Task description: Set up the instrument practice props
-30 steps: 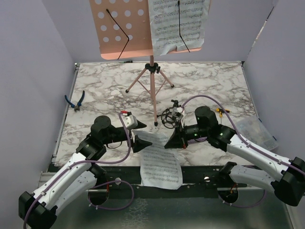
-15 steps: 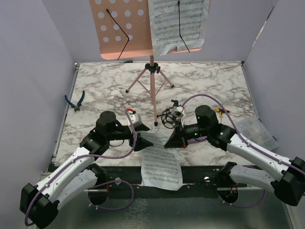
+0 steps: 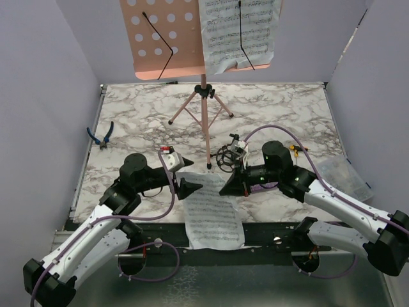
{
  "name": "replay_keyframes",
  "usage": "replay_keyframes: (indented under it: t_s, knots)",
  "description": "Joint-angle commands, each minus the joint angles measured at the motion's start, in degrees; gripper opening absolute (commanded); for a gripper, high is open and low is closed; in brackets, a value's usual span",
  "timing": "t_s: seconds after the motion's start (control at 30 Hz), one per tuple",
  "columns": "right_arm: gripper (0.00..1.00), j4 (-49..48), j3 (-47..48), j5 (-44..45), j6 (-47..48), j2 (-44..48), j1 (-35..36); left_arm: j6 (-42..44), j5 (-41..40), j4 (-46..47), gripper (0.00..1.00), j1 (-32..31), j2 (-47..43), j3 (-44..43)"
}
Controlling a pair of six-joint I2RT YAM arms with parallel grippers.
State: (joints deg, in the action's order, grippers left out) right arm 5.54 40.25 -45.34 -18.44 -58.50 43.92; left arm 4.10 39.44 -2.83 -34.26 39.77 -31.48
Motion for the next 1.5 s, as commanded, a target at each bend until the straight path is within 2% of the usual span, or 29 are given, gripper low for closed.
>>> replay_keyframes:
  t_s: [0.0, 0.2, 0.53, 0.63, 0.83, 1.0, 1.13, 1.27, 1.47]
  knots:
    - [0.0, -2.28, 1.18, 5.77, -1.66, 0.51, 0.37, 3.48, -15.84, 0.28, 0.89, -0.19, -5.86, -0.84]
    - [0.01, -3.38, 1.94, 7.43, -2.18, -0.37, 0.39, 1.65, -28.12, 0.28, 0.93, -0.19, -11.96, 0.53]
    - [0.0, -4.54, 6.19, 15.83, -1.81, 0.2, 0.29, -3.88, -43.21, 0.16, 0.96, -0.19, -16.21, 4.19]
    - [0.01, -3.3, 8.27, 17.73, -1.0, -0.27, 0.21, -6.61, -44.92, -0.11, 0.96, -0.19, -16.76, 4.63]
    - [0.0, 1.58, 12.29, 21.03, 1.3, -0.15, -0.95, -11.82, -43.9, -0.07, 0.97, -0.19, -16.16, 5.03]
    - [0.0, 2.99, 14.68, 18.83, 2.78, 0.01, -3.88, -15.64, -41.95, -0.02, 0.97, -0.19, -13.88, 5.28]
    - [0.01, 3.92, 16.48, 13.3, 3.76, -1.32, -6.37, -18.39, -41.02, 0.21, 0.97, -0.19, -11.94, 5.14]
    - [0.0, 4.1, 17.2, 6.95, 4.28, -2.64, -9.01, -21.66, -36.75, 2.51, 0.98, -0.19, -10.91, 5.82]
    - [0.0, 1.02, 16.64, -8.31, 1.9, -1.64, -20.86, -24.82, -29.09, 8.89, 0.97, -0.2, -9.01, 6.66]
